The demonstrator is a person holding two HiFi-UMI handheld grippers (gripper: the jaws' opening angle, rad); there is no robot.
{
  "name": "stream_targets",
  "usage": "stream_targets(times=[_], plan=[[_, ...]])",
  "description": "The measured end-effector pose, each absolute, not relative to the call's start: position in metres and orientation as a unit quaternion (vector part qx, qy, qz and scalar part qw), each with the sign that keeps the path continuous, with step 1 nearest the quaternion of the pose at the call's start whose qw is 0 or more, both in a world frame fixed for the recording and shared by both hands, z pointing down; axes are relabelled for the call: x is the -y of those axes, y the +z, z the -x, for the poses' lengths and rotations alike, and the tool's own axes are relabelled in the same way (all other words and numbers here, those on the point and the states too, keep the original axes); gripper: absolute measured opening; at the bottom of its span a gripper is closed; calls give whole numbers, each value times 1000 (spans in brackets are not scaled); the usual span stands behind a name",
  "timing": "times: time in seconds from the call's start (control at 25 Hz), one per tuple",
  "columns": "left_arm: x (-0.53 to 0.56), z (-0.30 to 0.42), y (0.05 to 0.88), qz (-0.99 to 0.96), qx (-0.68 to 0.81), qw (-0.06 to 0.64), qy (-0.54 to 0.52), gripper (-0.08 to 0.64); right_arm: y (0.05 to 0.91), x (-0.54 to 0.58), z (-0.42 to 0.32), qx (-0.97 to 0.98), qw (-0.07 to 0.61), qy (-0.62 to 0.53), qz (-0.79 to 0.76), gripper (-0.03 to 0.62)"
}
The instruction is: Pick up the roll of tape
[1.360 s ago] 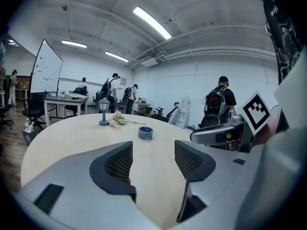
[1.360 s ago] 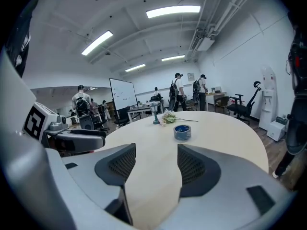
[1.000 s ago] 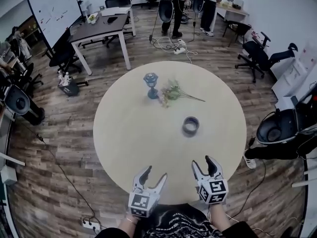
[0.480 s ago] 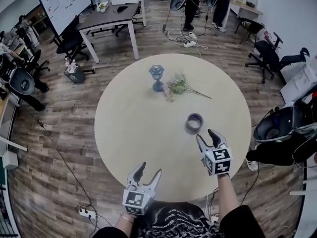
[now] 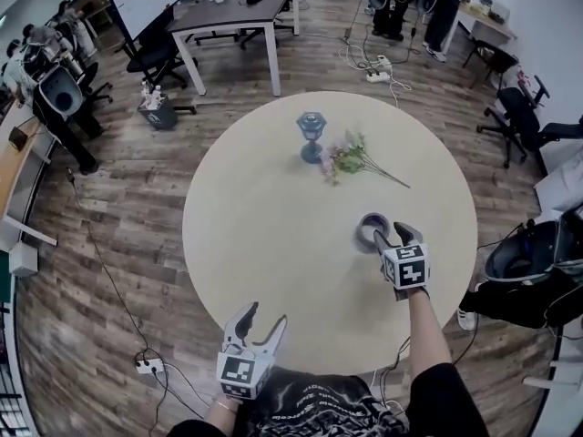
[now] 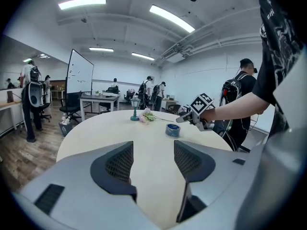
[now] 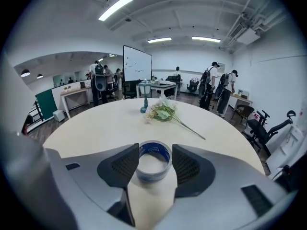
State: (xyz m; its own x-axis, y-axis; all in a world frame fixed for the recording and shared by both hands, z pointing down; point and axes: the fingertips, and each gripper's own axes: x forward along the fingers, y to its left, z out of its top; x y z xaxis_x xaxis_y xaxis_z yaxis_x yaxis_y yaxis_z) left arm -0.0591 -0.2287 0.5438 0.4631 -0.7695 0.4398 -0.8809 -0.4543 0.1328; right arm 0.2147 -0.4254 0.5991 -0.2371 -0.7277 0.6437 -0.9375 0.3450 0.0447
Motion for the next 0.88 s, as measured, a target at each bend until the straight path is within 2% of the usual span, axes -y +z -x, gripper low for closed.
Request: stream_targets(times=[0.6,0.88], plan=[[244,60,551,-820,509,194,176,284,669,470,-233,728,361,258,-522,207],[245,64,553,-815,515,197,178,284,677,470,-234,719,351,281,-530,93]])
